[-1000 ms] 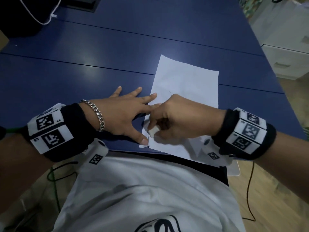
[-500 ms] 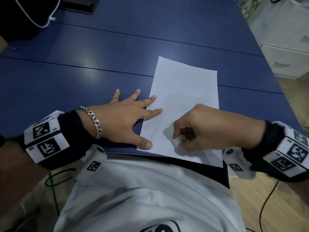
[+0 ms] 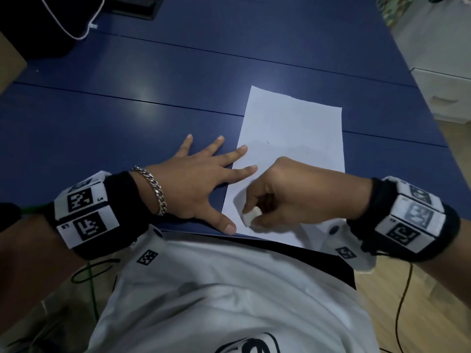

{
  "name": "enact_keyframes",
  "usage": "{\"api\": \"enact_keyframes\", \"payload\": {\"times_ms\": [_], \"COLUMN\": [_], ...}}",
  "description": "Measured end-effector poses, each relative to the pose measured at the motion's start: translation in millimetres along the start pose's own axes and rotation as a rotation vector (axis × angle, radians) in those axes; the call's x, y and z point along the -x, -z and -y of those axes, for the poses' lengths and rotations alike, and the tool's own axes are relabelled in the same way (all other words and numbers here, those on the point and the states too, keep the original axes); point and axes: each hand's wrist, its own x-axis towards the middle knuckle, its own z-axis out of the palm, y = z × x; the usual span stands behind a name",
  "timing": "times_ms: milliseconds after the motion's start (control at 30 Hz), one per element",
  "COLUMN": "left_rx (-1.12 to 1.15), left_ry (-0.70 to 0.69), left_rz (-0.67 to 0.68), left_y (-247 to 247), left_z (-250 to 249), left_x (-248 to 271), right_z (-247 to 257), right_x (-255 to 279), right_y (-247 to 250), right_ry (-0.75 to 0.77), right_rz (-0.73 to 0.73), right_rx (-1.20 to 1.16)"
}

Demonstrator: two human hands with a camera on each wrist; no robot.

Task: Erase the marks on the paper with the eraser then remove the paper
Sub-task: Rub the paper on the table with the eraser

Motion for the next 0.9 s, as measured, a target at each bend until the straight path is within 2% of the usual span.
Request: {"api": "enact_keyframes", "payload": {"times_ms": [133,200,367,500,600,667,733,900], "left_rx": [-0.002,-0.031,-0.117,-0.160,-0.218,-0.238,-0.208,-0.018], "left_ry": [0.000,0.017,0.079,0.121,0.115,0.112,0.101,-0.056], "left_rz": [0.008,0.004,-0.068,-0.089,-0.186,-0.216,-0.174,0.002], "left_y": [1.2,0.1,-6.4,-2.8,3.2,8.1,15.9,27.3], "left_z": [0.4,0.4,-6.7,-13.3,-15.5,-18.7,-25.2,-31.5], "left_x": [1.0,2.9,14.5,29.4,38.5,39.8,37.5,8.2], "right_z": [-5.8,-7.2,-9.6,-20.8,-31.3,-34.9,-37.5,-37.4], "right_x": [-3.0,8.6,68.3,89.9,87.1,80.8,73.0,62.2], "right_y": [2.8,2.8,-4.0,-25.5,-33.1,-30.4,-23.5,-11.3], "right_ry": [-0.023,-0.087,-0.373,-0.551,-0.572,-0.561,-0.537,-0.497], "right_rz": [-0.140,-0.170,-0.301,-0.436,-0.534,-0.550,-0.543,-0.570], "right_rx": [0.065,0.106,0.041,-0.013,-0.019,-0.037,-0.029,-0.032]}}
